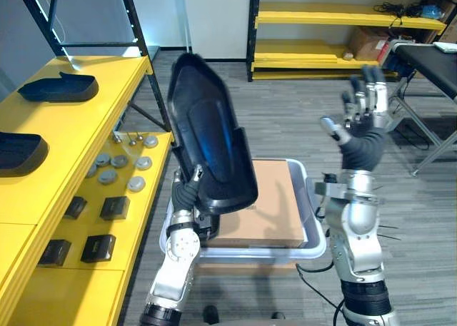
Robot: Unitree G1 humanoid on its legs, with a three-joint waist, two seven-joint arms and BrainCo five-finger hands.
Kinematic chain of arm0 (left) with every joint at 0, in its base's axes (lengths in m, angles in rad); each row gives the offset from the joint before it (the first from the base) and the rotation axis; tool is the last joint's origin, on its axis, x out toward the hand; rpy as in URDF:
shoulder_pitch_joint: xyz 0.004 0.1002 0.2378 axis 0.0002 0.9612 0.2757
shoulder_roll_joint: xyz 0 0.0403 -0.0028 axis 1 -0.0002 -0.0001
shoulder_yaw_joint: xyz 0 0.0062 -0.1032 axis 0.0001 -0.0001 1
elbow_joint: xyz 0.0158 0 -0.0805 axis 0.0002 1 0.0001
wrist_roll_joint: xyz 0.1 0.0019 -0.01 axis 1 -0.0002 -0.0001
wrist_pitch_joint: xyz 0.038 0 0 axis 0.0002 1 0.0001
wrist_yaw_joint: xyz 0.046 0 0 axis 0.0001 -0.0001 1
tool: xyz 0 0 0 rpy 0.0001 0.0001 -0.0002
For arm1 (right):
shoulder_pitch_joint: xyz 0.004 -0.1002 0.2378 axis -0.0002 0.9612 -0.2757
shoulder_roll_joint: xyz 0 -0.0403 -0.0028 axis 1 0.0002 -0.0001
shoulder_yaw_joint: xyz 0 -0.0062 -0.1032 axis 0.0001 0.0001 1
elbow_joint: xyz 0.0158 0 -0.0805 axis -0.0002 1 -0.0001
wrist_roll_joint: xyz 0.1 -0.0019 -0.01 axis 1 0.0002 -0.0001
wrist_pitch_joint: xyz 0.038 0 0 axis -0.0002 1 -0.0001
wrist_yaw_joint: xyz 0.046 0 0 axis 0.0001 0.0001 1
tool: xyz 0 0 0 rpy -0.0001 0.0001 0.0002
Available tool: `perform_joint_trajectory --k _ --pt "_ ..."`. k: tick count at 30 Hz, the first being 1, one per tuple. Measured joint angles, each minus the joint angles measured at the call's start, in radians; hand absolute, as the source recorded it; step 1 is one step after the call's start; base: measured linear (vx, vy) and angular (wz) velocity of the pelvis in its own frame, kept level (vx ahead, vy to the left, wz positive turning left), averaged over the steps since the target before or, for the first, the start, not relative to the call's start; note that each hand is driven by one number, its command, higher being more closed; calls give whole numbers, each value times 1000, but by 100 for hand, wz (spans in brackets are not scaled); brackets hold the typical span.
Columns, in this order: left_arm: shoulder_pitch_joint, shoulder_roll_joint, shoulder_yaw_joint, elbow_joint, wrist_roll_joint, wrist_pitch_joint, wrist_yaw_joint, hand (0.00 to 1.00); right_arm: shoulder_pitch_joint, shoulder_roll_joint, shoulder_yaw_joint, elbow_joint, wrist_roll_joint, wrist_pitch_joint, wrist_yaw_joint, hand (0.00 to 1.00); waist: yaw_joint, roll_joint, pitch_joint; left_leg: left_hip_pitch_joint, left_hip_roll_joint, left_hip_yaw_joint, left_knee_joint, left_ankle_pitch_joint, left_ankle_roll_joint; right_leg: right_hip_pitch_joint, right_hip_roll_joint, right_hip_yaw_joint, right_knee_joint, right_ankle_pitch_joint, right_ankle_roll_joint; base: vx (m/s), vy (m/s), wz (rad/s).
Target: Walk over and take plastic housings, then place them on the shelf
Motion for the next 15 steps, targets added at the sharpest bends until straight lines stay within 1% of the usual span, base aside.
perform_joint_trajectory --k 1,2,3,4,5,7,8,9,10,11,12,13,14,15 --pt "8 -1 8 -1 0 0 -4 100 13 0 -32 23 6 -2 -8 0 -1 0 -1 0 0 0 0 0 0 0 0 0 0 0 -1 0 0 0" --pt "26 -2 23 -3 0 0 -13 100 42 0 -95 89 22 -7 -24 0 -3 -1 -1 -2 0 -1 0 0 0 -1 0 -1 -1 -1 -2 0 0 0" --pt "34 -2 30 -5 0 0 -19 100 59 0 -125 128 22 -7 -32 0 -3 -1 -2 -3 0 -2 0 0 0 -1 0 -2 -2 -2 -2 0 0 0" --pt "71 -4 51 -26 0 0 -22 100 117 1 -191 276 35 2 -44 0 -6 -1 -4 -9 0 -4 0 -1 -1 -6 0 -4 -3 -2 -2 0 0 0" --pt "77 -4 54 -31 -1 0 -22 100 126 1 -198 301 38 5 -44 0 -6 0 -5 -10 0 -4 0 -1 -1 -7 0 -4 -3 -2 -2 0 0 0" --pt "111 -11 65 -64 -2 -3 -36 100 181 3 -232 458 71 31 -38 0 -6 4 -9 -20 0 -8 0 -2 -2 -14 0 -6 -4 -2 -1 5 -1 3" --pt "127 -14 78 -86 -3 -5 -41 100 201 5 -254 576 97 53 -33 0 -6 8 -11 -27 0 -13 0 0 0 -14 0 -10 -4 0 2 29 -4 9" --pt "138 -13 82 -97 -8 -13 -48 100 217 10 -273 690 122 72 -16 0 -5 10 -11 -27 2 -17 1 0 0 -10 0 -14 -4 0 2 34 -9 10" --pt "141 -12 82 -99 -15 -18 -54 100 224 9 -277 755 131 82 -3 0 -5 10 -11 -24 6 -20 1 0 0 -4 0 -18 -4 0 2 37 -20 16" --pt "142 -11 81 -101 -23 -21 -66 100 242 12 -277 863 143 98 18 0 -3 9 -12 -20 6 -29 4 0 0 4 0 -30 -4 0 1 26 -20 22" --pt "146 -11 82 -103 -42 -34 -87 100 257 20 -263 961 106 126 46 0 -1 9 -11 -21 6 -40 6 0 0 8 0 -40 0 -3 1 16 -16 22" --pt "149 -12 82 -106 -44 -35 -90 100 259 22 -259 977 102 131 54 0 -1 9 -11 -22 6 -43 6 0 0 8 0 -43 1 -4 1 -5 -7 27" --pt "163 -14 80 -126 -45 -38 -104 100 276 40 -242 1014 88 145 80 0 -1 11 -8 -23 5 -58 7 -3 -5 10 -3 -58 15 -13 3 -31 -6 38" --pt "183 -15 71 -152 -45 -40 -117 100 291 52 -214 1060 57 157 106 0 -1 7 -3 -26 2 -78 7 -4 -6 13 -10 -79 46 -36 5 -44 -8 52"
